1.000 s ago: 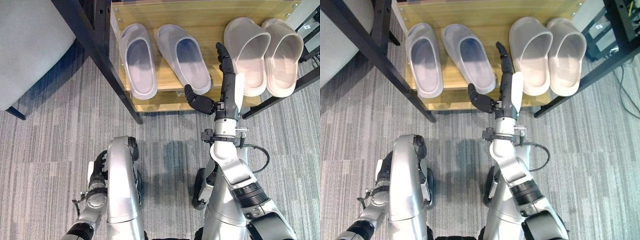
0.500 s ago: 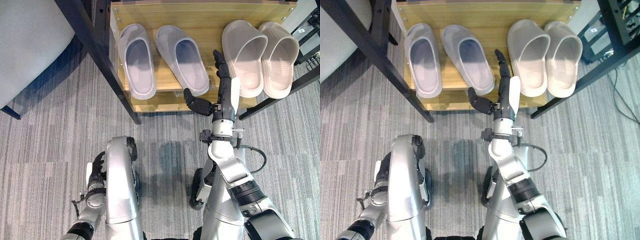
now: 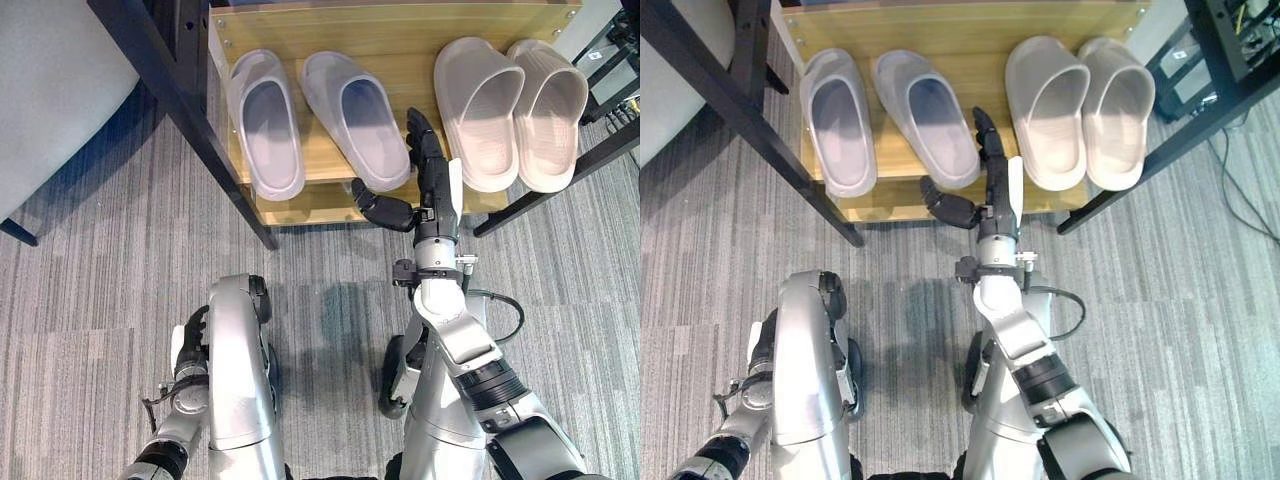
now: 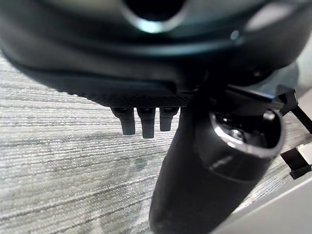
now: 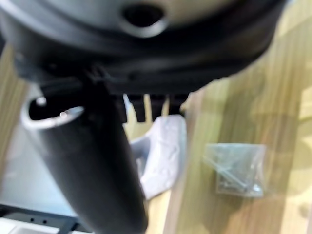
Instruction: Arrange the slippers neatly on the shoe rack.
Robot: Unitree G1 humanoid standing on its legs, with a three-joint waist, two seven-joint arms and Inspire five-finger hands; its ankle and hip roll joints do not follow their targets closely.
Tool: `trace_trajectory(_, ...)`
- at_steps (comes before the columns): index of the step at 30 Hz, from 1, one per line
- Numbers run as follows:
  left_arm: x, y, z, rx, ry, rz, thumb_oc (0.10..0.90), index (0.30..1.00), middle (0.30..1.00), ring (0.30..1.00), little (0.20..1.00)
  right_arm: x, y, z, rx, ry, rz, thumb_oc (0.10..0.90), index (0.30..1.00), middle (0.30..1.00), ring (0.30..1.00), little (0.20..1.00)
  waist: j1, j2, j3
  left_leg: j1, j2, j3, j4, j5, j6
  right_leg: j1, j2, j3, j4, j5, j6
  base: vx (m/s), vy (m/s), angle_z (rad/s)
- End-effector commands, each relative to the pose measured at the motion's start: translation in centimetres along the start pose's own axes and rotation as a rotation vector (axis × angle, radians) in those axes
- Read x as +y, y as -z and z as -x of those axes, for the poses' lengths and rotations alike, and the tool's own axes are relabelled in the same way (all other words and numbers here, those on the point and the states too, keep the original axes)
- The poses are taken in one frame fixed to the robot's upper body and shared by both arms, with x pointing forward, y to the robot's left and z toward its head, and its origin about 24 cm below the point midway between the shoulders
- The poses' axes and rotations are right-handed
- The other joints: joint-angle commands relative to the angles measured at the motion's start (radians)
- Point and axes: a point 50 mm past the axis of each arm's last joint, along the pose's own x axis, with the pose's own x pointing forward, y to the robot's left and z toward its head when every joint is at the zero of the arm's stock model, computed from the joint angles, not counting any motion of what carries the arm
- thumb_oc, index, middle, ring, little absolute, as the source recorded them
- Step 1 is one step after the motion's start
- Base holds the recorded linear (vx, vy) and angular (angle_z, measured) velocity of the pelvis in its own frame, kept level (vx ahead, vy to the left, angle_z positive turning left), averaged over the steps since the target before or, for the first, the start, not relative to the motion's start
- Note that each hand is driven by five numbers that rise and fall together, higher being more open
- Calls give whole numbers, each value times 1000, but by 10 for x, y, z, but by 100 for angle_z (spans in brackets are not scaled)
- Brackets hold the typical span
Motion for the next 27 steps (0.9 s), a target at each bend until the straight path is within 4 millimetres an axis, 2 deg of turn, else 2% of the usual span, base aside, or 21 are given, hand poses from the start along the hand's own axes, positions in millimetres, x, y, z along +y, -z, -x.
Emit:
trace_trajectory(1, -29, -5, 10, -59, 106, -35, 800, 900, 900, 900, 900, 37, -21, 23, -80, -167, -186, 800, 900, 900, 900, 900, 41, 18, -33, 5, -30, -39, -22, 17, 68, 32, -7, 72, -9, 14, -40, 0, 0, 0)
trace_trajectory(7, -27, -4, 10, -59, 110, -64, 800, 900, 900, 900, 900, 40, -37, 24, -143, -221, -224, 800, 900, 900, 900, 900, 42, 15, -33, 5, -30, -40, -24, 19, 67, 32, -5, 68, -11, 18, -40, 0, 0, 0)
trace_trajectory(17, -27, -8, 6, -66, 109, -74, 800, 900, 900, 900, 900, 54, -42, 30, -120, -346, -311, 800, 900, 900, 900, 900, 46, 11, -33, 5, -30, -42, -29, 22, 65, 32, -5, 72, -14, 18, -39, 0, 0, 0)
trace_trajectory(27, -31, -12, 4, -76, 123, -90, 800, 900, 900, 900, 900, 69, -47, 30, -149, -456, -259, 800, 900, 900, 900, 900, 53, 13, -33, 5, -32, -43, -31, 24, 63, 32, -6, 71, -14, 21, -37, 0, 0, 0)
